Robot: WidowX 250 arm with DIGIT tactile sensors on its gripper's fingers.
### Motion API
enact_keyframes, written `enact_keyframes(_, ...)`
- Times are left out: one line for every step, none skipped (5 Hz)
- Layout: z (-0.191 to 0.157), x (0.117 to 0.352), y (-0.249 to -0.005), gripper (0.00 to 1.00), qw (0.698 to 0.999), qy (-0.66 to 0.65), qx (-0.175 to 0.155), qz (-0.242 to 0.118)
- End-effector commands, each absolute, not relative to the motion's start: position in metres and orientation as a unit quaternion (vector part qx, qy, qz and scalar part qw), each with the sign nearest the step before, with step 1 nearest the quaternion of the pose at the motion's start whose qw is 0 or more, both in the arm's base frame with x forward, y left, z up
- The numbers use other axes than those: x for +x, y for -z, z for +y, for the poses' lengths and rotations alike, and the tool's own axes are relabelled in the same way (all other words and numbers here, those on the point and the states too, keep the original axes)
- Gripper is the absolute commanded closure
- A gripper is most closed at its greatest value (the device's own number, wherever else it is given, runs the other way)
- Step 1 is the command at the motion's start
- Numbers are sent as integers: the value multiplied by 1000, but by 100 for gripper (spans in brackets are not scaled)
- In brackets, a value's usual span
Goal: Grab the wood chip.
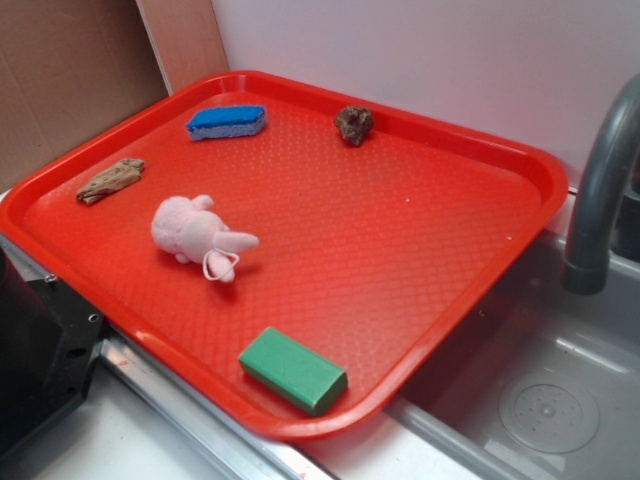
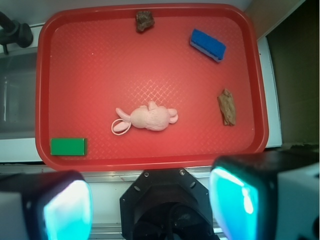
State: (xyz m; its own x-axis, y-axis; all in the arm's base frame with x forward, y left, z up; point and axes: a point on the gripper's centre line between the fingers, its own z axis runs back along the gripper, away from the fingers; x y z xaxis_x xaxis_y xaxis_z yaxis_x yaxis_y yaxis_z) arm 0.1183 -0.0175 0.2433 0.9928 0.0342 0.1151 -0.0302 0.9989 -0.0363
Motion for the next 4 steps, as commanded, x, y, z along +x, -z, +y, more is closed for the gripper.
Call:
enact_keyframes(-17, 118, -243, 0, 998, -16, -17, -58)
enact_keyframes(33, 160, -193, 0, 996, 8, -48, -77)
enact_keyframes(88, 188, -149, 0, 996, 5, 7, -84)
enact_keyframes(111, 196, -111, 0, 992, 20, 29, -118)
